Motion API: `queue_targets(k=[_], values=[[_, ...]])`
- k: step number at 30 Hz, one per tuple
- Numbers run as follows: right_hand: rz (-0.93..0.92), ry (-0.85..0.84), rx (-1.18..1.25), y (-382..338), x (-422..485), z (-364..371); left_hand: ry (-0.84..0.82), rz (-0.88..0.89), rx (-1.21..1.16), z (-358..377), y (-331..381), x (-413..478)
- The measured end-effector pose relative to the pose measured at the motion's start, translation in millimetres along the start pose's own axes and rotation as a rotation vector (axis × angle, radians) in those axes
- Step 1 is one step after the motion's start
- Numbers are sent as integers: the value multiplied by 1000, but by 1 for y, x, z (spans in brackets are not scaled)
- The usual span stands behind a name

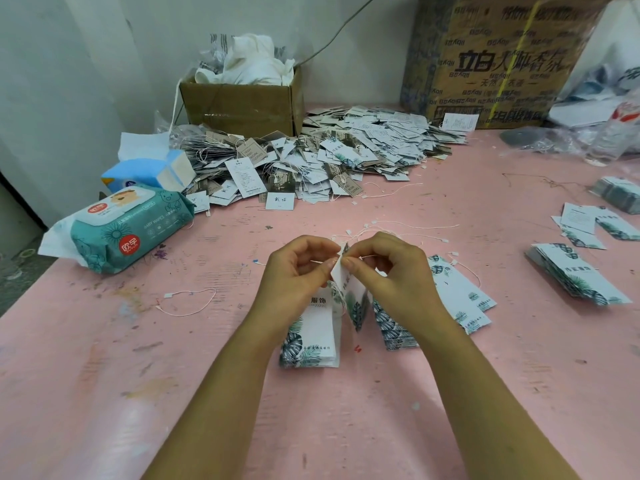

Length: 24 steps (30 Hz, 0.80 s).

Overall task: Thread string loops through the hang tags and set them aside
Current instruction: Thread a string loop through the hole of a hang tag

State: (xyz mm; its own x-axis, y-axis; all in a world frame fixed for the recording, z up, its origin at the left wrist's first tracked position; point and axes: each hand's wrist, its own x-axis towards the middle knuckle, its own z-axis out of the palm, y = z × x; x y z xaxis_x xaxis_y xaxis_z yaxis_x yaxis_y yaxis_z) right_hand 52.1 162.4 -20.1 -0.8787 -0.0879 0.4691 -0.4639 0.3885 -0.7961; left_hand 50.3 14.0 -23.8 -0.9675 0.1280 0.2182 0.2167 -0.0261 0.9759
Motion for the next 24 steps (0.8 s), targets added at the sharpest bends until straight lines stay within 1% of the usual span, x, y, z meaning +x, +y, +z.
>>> queue_targets(k=[7,12,16,20,24], values=[[25,-5,61,-2,0,-1,-41,-8,70,2,-1,0],[7,-44,47,1,0,0,-50,-32,156,3,-1,0],[-39,-124,-66,4,-1,0,-54,-13,223,3,-2,0],[-81,-139,-201,6,0,-3,-66,19,332,2,-3,-1],[-80,-112,-184,7,1,-10,-20,17,339,0,-1,-2]])
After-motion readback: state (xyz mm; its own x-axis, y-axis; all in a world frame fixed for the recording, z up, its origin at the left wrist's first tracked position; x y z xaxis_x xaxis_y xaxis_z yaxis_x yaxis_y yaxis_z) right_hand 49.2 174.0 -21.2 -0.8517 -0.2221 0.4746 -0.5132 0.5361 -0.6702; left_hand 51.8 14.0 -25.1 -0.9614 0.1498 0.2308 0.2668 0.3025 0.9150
